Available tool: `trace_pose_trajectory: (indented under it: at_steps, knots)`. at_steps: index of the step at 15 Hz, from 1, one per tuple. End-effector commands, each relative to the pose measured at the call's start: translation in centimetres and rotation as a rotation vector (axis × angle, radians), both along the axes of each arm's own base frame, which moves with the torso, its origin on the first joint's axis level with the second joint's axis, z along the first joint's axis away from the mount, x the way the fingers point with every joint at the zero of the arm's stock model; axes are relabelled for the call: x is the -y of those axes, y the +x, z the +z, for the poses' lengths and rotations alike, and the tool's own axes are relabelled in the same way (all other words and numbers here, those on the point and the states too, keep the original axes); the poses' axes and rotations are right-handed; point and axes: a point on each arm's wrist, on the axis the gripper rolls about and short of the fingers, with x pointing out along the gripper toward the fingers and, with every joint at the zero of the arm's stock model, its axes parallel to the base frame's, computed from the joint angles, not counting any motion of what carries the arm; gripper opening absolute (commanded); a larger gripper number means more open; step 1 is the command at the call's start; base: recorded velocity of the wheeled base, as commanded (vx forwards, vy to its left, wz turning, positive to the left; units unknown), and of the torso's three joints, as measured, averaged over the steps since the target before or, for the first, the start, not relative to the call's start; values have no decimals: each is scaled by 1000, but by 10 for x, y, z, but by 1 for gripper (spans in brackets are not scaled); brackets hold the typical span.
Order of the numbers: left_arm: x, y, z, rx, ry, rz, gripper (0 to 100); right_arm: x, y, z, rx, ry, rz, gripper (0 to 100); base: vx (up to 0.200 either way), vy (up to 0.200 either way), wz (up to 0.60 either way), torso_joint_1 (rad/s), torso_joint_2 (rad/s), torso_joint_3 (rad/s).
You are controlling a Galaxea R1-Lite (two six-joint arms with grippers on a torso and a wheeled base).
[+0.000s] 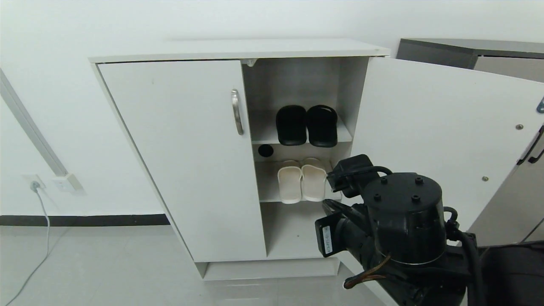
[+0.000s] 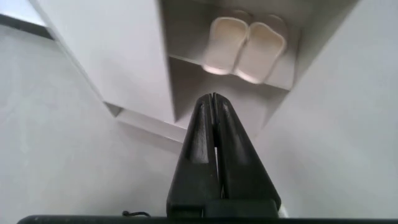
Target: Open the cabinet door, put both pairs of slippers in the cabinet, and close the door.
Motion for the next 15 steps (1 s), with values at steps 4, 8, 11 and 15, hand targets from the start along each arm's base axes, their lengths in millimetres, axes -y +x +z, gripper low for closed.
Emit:
trace_pose_trajectory:
  at_steps: [4, 8, 11, 15]
  knots:
    - [0, 0, 0, -1, -2, 0, 0, 1, -1, -7, -9, -36, 6, 0, 0, 0, 0, 0, 0, 0]
    - [0, 0, 0, 0, -3, 3, 0, 0, -1, -8, -13, -37, 14, 0, 0, 0, 0, 0, 0, 0]
    - [0, 0, 0, -1, -2, 1, 0, -1, 0, -11, -22, -40, 33, 0, 0, 0, 0, 0, 0, 0]
    - [0, 0, 0, 0, -2, 1, 0, -2, 0, -13, -25, -46, 33, 0, 0, 0, 0, 2, -47, -48]
